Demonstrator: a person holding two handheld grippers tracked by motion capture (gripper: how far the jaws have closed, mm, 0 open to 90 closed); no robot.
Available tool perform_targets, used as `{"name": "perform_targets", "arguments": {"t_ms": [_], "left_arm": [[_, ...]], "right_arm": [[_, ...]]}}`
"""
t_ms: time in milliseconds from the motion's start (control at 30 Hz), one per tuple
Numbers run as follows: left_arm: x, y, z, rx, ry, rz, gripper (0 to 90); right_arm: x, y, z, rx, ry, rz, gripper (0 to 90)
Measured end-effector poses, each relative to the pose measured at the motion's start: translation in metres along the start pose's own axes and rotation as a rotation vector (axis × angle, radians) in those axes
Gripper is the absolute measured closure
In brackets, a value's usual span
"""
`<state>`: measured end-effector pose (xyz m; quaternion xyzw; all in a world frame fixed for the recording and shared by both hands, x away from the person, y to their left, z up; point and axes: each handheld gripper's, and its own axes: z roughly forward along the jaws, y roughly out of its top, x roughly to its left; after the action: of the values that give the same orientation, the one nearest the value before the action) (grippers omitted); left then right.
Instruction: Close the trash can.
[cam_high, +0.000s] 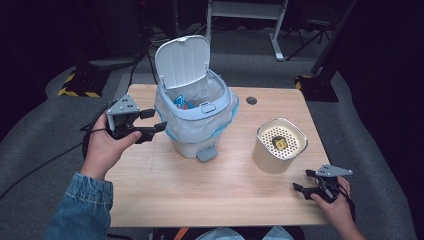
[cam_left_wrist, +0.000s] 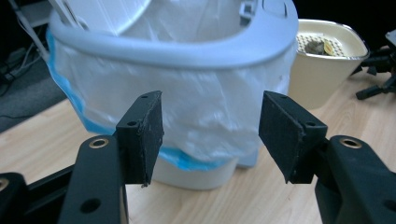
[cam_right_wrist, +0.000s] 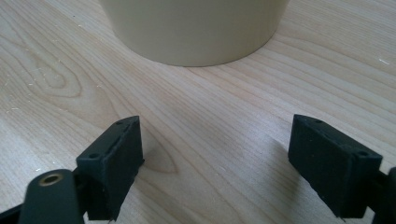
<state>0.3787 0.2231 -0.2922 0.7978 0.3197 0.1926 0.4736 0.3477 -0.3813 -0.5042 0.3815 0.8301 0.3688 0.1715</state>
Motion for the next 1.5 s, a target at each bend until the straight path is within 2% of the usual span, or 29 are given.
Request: {"name": "perform_targets", "arguments": {"t_ms": [233,500,767,867,933,1033,1067,1133,1267,1333,1500], "left_arm": [[0.013,0.030,-0.002,-0.034,0.042,-0.007,38.8],[0.034,0.057,0.006,-0.075,0.092,-0.036,38.3],[0.063,0.068,0.022,-0.084,0.153,-0.099,37.5],[0.074,0.069,0.029,-0.088,0.152,-0.131,37.5],[0.078,0.070,0.032,-0.091,0.150,-0.136,37.6],[0.077,0.075,0.035,-0.076,0.147,-0.108,38.0],[0.076,0.076,0.036,-0.088,0.152,-0.102,38.0],[0.073,0.077,0.038,-0.116,0.131,-0.123,39.1],[0.068,0.078,0.042,-0.119,0.107,-0.113,41.7],[0.064,0.080,0.041,-0.110,0.120,-0.102,40.9],[0.061,0.082,0.038,-0.093,0.100,-0.082,42.3]], "right_arm": [[0.000,0.000,0.000,0.001,-0.001,0.000,17.9],[0.000,0.000,0.000,0.001,-0.003,-0.001,17.9],[0.000,0.000,0.000,0.001,-0.002,-0.001,17.9],[0.000,0.000,0.000,0.001,-0.002,-0.001,17.9],[0.000,0.000,0.000,0.001,-0.002,-0.001,17.9],[0.000,0.000,0.000,0.001,-0.002,-0.001,17.9],[0.000,0.000,0.000,0.001,-0.002,-0.001,17.9],[0.000,0.000,0.000,0.001,-0.002,-0.001,17.9],[0.000,0.000,0.000,0.001,-0.002,-0.001,17.9],[0.000,0.000,0.000,0.001,-0.002,-0.001,17.9],[0.000,0.000,0.000,0.001,-0.002,-0.001,17.9]]}}
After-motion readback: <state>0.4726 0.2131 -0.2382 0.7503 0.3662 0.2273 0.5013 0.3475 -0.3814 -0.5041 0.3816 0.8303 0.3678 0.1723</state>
